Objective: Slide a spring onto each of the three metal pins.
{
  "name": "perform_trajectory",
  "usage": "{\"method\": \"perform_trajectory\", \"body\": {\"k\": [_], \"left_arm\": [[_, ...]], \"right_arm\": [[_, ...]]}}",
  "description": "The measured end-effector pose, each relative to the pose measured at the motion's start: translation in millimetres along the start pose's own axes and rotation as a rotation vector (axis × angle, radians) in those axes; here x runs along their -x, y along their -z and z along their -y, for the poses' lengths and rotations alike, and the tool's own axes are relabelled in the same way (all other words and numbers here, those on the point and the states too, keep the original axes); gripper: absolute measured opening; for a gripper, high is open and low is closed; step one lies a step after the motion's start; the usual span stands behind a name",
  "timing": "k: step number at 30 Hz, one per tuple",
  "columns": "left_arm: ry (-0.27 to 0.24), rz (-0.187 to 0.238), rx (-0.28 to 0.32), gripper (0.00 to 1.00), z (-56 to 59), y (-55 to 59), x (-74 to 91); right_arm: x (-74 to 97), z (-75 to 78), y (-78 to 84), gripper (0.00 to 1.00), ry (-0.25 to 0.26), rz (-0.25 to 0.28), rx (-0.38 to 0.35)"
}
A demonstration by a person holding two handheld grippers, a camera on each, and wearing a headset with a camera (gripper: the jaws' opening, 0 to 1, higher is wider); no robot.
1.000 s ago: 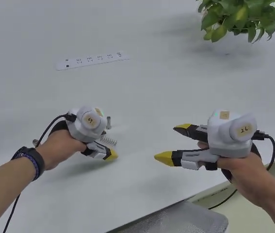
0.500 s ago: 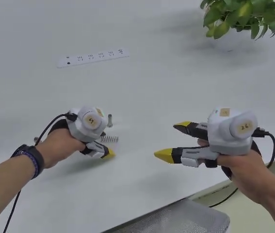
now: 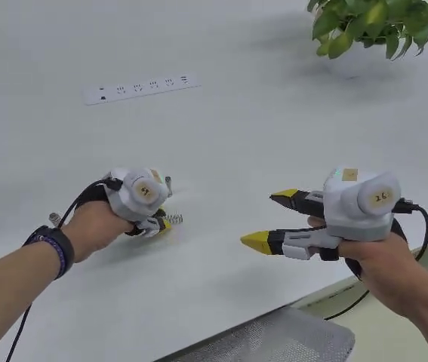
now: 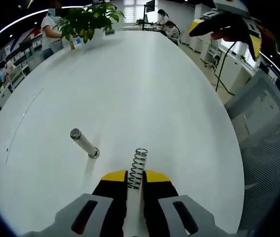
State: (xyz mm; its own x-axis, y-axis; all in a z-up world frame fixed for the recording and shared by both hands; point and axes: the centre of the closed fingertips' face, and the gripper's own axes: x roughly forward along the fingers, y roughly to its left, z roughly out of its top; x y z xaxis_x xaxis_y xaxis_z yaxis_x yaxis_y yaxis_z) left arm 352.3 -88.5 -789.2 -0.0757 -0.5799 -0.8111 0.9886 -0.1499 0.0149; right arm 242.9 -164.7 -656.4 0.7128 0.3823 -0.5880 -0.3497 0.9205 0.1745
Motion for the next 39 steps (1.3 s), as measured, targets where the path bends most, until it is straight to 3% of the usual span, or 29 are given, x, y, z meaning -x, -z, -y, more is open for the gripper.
{"method": "perform_trajectory", "body": {"k": [5, 11, 23, 39], "left_arm": [[-0.007, -0.013, 0.039, 0.03, -1.6, 2.2, 1.2], [-0.001, -0.02, 0.067, 0.02, 5.2, 8.4, 6.0], [-0.031, 0.039, 0.122, 0.02, 14.0, 3.4, 27.0], [-0.084, 0.114, 0.11, 0.02, 19.9, -5.5, 65.0]], "right_arm": [[-0.1, -0.4, -0.9, 0.61, -0.001, 0.003, 0.001], [-0.8, -2.9, -0.6, 0.61, -0.007, 0.004, 0.003], [-0.2, -7.2, -1.6, 0.61, -0.014, 0.009, 0.01], [-2.9, -18.2, -5.1, 0.6, -0.047, 0.01, 0.029]]}}
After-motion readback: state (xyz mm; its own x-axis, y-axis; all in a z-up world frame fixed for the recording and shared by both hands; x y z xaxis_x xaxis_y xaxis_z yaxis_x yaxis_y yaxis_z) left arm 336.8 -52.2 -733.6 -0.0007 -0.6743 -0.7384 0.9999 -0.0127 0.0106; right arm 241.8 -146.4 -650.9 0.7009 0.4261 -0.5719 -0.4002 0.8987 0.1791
